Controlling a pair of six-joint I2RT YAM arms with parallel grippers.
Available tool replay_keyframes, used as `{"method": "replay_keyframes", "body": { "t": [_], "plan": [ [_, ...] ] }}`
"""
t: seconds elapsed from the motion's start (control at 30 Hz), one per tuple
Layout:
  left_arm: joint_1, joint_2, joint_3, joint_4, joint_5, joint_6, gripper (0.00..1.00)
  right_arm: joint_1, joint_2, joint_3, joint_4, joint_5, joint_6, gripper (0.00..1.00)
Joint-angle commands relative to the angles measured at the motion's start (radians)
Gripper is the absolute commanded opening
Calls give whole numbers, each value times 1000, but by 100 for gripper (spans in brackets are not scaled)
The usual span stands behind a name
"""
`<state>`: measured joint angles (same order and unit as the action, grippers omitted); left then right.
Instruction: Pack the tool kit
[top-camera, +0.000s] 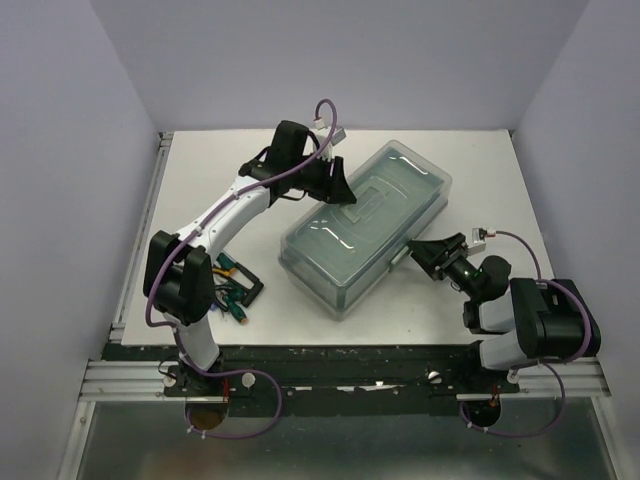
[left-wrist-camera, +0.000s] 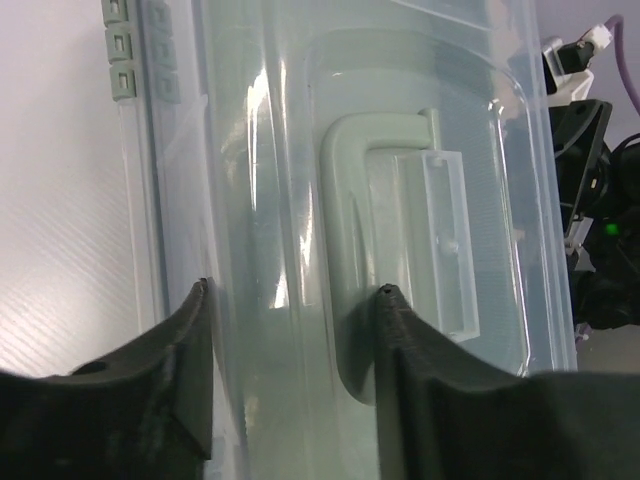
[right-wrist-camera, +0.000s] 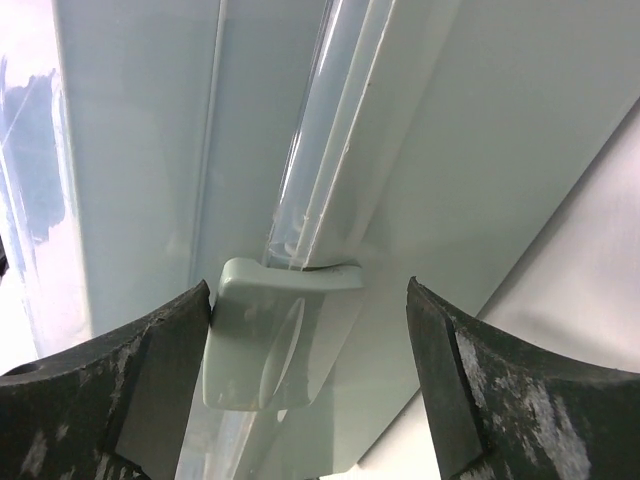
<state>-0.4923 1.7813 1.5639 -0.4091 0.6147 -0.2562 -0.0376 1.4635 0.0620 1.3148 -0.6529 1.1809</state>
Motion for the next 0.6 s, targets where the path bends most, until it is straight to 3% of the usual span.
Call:
{"method": "replay_keyframes", "body": {
  "t": [0.0,0.07,0.27,0.57],
  "plan": [
    [-14,24,-76,-66,-116,17,27,21,3,-70,175,-8,-30,87],
    [-14,27,-90,-80,-142,20,15,31,1,-70,176,-2,-29,88],
    [-14,39,-149,-89,-188,31,6,63,-40,-70,178,29,-29,90],
    [-12,59,-186,-85,-178,34,4,102,-91,-74,176,84,-23,85]
  ]
}}
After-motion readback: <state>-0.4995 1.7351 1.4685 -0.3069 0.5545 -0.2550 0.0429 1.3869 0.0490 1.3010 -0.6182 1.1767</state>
